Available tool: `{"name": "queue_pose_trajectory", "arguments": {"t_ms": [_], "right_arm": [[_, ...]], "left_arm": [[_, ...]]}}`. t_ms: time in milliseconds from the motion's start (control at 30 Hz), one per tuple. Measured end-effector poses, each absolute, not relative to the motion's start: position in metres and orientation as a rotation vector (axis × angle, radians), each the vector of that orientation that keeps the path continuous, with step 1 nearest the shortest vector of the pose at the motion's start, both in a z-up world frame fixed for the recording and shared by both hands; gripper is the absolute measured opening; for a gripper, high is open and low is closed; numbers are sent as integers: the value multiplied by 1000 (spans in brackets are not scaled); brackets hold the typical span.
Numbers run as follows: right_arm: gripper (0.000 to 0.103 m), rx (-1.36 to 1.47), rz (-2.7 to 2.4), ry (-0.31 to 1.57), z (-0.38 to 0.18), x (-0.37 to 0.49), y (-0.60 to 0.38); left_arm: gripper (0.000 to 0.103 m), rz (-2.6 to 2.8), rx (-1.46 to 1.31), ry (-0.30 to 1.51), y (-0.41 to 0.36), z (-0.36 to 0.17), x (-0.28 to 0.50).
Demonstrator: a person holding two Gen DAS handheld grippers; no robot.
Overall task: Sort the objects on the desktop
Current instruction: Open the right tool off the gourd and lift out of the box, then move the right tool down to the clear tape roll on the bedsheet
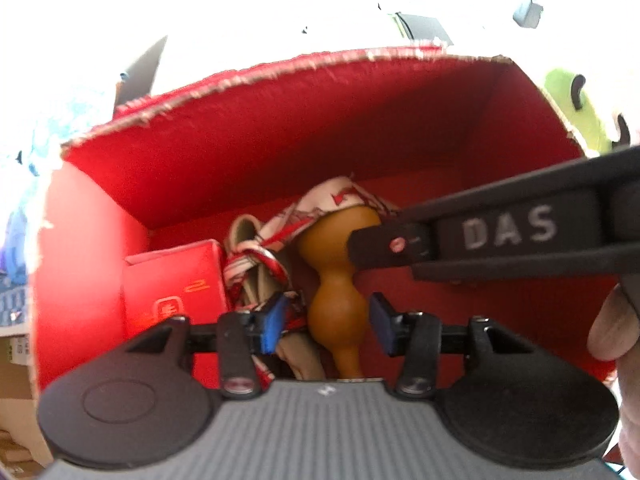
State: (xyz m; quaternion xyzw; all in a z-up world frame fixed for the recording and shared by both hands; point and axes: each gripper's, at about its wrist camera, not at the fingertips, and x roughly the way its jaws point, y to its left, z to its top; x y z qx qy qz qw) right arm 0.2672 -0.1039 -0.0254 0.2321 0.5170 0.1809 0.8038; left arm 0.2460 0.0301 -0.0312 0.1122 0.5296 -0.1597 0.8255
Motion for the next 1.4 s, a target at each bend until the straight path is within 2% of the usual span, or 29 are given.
{"name": "queue_pose_trajectory", "arguments": {"t_ms": [33,100,433,600,700,767,833,933,1400], "right_arm": [[25,501,384,1087,-21,264,-107],[25,505,390,1047,-12,258,-115],[26,485,456,923,17,220,-139],[26,454,562,849,33,193,-142],[32,423,628,826,37,179,-138],[32,412,671,821,36,172,-134],[32,411,722,828,33,166,-128],[32,423,802,853,26,157,-118],[32,260,811,1011,-23,150,-54]], "left_arm": [[63,-321,244,1101,30,-25,242],[68,-283,266,1057,30,-15,234],[67,-122,219,1003,29,16,206],[65,-34,182,946,41,37,166],[64,18,127,936,61,43,148],[61,68,100,939,75,44,136],[56,113,61,955,91,41,125],[53,169,6,995,109,27,112],[52,249,-70,1112,135,-36,101]]}}
